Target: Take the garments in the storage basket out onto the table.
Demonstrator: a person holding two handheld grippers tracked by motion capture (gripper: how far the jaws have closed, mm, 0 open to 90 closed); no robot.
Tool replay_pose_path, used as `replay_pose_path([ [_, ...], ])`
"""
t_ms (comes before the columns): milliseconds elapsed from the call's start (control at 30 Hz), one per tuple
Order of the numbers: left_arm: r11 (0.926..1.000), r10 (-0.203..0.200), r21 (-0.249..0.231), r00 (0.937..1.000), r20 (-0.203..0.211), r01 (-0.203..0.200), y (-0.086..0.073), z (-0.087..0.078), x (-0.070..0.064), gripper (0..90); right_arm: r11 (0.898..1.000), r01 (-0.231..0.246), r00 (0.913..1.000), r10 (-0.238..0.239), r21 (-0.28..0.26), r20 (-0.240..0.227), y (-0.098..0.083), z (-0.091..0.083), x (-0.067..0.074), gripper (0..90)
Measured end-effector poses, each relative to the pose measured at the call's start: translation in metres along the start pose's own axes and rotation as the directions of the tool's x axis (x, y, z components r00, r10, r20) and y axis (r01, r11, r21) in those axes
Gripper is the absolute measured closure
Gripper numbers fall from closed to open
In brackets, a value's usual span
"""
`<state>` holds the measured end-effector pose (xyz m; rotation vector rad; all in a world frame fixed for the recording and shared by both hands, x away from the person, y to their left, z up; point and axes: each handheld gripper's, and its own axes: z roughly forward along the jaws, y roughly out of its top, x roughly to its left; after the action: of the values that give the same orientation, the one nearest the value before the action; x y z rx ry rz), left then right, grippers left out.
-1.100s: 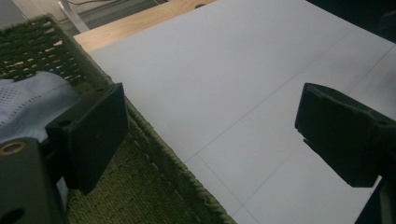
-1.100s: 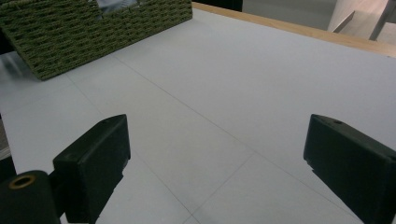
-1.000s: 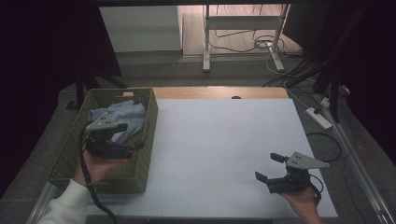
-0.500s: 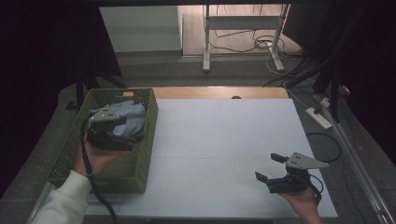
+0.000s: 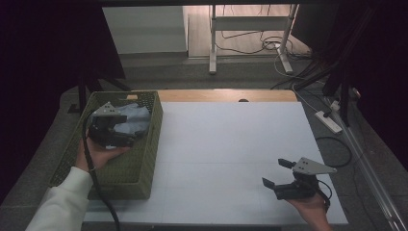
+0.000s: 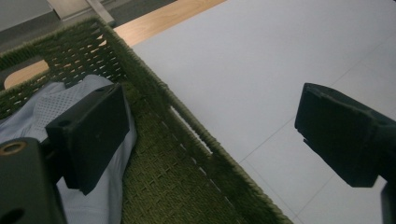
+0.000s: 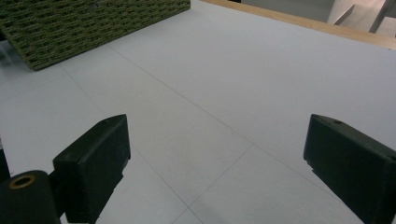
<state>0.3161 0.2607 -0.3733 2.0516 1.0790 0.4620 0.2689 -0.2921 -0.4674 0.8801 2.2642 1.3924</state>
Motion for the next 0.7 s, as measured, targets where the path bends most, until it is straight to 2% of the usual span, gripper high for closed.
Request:
replay_pose_path([
  [300, 0.9992, -0.032, 0.023, 0.9994, -0.010, 0.033, -0.002, 0.008, 0.022, 10.0, 1.000, 0.000, 1.0000, 0.000, 0.004, -0.003, -0.001, 0.002, 0.001, 7.6],
  [700, 0.9973, -0.040, 0.060, 0.9986, -0.036, 0.042, -0.003, 0.017, 0.041, 10.3, 1.000, 0.006, 1.0000, -0.006, 0.014, -0.001, -0.002, 0.003, 0.001, 7.6],
])
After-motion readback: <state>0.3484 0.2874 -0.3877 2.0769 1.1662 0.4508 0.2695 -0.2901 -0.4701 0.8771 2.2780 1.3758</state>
